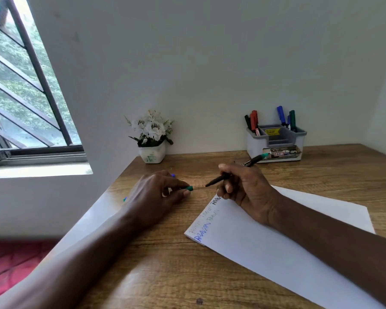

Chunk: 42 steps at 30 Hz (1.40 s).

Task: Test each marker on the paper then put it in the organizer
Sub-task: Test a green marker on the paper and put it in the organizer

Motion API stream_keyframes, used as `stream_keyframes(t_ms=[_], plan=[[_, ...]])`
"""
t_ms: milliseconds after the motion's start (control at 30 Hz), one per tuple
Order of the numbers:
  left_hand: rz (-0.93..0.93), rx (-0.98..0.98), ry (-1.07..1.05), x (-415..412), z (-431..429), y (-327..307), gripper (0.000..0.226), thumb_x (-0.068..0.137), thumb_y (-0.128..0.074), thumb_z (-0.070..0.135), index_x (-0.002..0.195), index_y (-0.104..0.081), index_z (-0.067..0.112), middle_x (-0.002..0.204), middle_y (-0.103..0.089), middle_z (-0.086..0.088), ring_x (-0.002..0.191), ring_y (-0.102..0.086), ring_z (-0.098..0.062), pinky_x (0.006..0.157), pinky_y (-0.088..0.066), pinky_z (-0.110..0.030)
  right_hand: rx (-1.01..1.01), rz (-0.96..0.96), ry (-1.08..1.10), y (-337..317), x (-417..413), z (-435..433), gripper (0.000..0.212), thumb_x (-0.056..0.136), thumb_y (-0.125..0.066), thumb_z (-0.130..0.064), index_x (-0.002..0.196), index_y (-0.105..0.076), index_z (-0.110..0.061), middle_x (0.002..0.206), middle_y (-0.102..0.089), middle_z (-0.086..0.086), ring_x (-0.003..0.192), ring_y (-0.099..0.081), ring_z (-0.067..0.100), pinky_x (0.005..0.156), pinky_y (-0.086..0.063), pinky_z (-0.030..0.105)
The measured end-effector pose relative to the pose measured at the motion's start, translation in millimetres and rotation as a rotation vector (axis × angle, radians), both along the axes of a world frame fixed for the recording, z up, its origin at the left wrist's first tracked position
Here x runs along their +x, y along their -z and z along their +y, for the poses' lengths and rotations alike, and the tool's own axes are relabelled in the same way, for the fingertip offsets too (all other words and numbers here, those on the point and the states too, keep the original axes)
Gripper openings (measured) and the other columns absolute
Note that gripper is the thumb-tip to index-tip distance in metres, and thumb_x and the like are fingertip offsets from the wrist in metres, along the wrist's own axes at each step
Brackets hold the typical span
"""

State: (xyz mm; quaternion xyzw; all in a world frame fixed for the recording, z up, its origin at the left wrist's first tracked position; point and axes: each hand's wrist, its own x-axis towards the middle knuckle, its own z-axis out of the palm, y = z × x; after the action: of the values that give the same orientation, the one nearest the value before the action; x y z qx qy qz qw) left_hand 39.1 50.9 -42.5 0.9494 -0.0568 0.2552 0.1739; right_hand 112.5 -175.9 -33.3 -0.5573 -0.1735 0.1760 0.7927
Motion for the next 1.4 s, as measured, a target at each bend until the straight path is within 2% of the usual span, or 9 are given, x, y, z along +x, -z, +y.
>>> stream_keyframes(t_ms=[167, 400, 533, 700, 867, 1000, 1133, 1267, 1400], plan=[[0.032, 0.103, 0.009, 4.3, -5.7, -0.4, 0.032, 0.091, -0.060, 0.059, 0.117, -0.073, 0.045, 0.086, -0.057, 0.023, 0.081, -0.058, 0.000, 0.070, -0.054, -0.036, 0.015, 0.001, -0.005, -0.5, -0.8, -0.2, 0.018, 0.097, -0.049, -0.007, 0.104, -0.065, -0.002, 0.049, -0.051, 0.010, 0.051, -0.059, 0.026, 0.055, -0.048, 0.031], [0.123, 0.160, -0.006, 1.4, -10.5, -6.1, 0.035, 0.093, -0.057, 0.059, 0.125, -0.068, 0.048, 0.100, -0.056, 0.021, 0.088, -0.054, -0.001, 0.075, -0.050, -0.030, -0.029, -0.012, -0.028, -0.4, -1.2, 0.1, 0.021, 0.100, -0.048, -0.011, 0.100, -0.068, -0.003, 0.054, -0.055, 0.010, 0.056, -0.064, 0.024, 0.055, -0.050, 0.028], [0.173, 0.129, -0.024, -4.5, -11.1, -5.9, 0.057, 0.090, -0.055, 0.067, 0.140, -0.055, 0.041, 0.112, -0.058, 0.017, 0.100, -0.058, -0.002, 0.089, -0.052, -0.036, -0.033, -0.006, -0.035, -0.8, -2.3, 0.2, 0.023, 0.102, -0.048, -0.013, 0.101, -0.069, -0.004, 0.055, -0.056, 0.009, 0.057, -0.066, 0.022, 0.057, -0.050, 0.029], [0.305, 0.063, -0.083, -23.9, -14.0, 1.1, 0.095, 0.077, -0.035, 0.090, 0.152, -0.041, 0.033, 0.152, -0.043, 0.010, 0.138, -0.042, -0.010, 0.114, -0.037, -0.039, -0.037, -0.017, -0.058, -1.5, -3.6, -0.8, 0.027, 0.102, -0.045, -0.015, 0.105, -0.069, -0.004, 0.058, -0.058, 0.010, 0.060, -0.065, 0.025, 0.058, -0.050, 0.030], [0.457, 0.117, -0.165, -32.5, -33.1, -10.5, 0.102, 0.079, -0.041, 0.087, 0.157, -0.031, 0.022, 0.167, -0.022, 0.004, 0.151, -0.024, -0.016, 0.121, -0.021, -0.035, -0.020, -0.024, -0.119, -3.3, -5.3, -2.9, 0.032, 0.101, -0.043, -0.022, 0.095, -0.071, -0.007, 0.064, -0.064, 0.009, 0.064, -0.065, 0.024, 0.060, -0.048, 0.030], [0.544, 0.101, -0.173, -33.8, -36.1, -16.4, 0.131, 0.059, -0.026, 0.103, 0.161, -0.021, 0.022, 0.169, -0.013, 0.002, 0.154, -0.015, -0.015, 0.123, -0.014, -0.033, -0.100, -0.079, -0.115, -3.3, -9.2, -1.5, 0.033, 0.103, -0.049, -0.030, 0.092, -0.073, -0.009, 0.070, -0.069, 0.008, 0.067, -0.068, 0.021, 0.060, -0.050, 0.028], [0.557, 0.100, -0.178, -32.1, -36.5, -17.8, 0.106, 0.080, -0.043, 0.084, 0.162, -0.018, 0.022, 0.170, -0.010, 0.003, 0.155, -0.011, -0.013, 0.123, -0.011, -0.032, -0.269, -0.241, -0.117, -15.1, -10.9, -9.6, 0.029, 0.103, -0.050, -0.024, 0.102, -0.075, -0.009, 0.084, -0.076, 0.011, 0.077, -0.070, 0.023, 0.064, -0.053, 0.030], [0.586, 0.076, -0.151, -33.2, -32.6, -22.5, 0.104, 0.078, -0.047, 0.082, 0.161, -0.022, 0.024, 0.169, -0.012, 0.005, 0.154, -0.015, -0.013, 0.122, -0.015, -0.031, -0.476, -0.370, -0.232, -26.1, -9.8, -29.3, 0.017, 0.097, -0.063, -0.011, 0.102, -0.072, 0.002, 0.086, -0.076, 0.018, 0.076, -0.069, 0.026, 0.064, -0.057, 0.029], [0.627, 0.097, -0.122, -32.9, -28.2, -24.6, 0.106, 0.078, -0.045, 0.084, 0.162, -0.017, 0.025, 0.170, -0.007, 0.006, 0.155, -0.011, -0.013, 0.122, -0.011, -0.030, -0.560, -0.338, -0.286, -16.2, -8.4, -38.7, 0.012, 0.089, -0.070, 0.001, 0.100, -0.072, 0.005, 0.088, -0.076, 0.021, 0.075, -0.070, 0.021, 0.066, -0.058, 0.026]])
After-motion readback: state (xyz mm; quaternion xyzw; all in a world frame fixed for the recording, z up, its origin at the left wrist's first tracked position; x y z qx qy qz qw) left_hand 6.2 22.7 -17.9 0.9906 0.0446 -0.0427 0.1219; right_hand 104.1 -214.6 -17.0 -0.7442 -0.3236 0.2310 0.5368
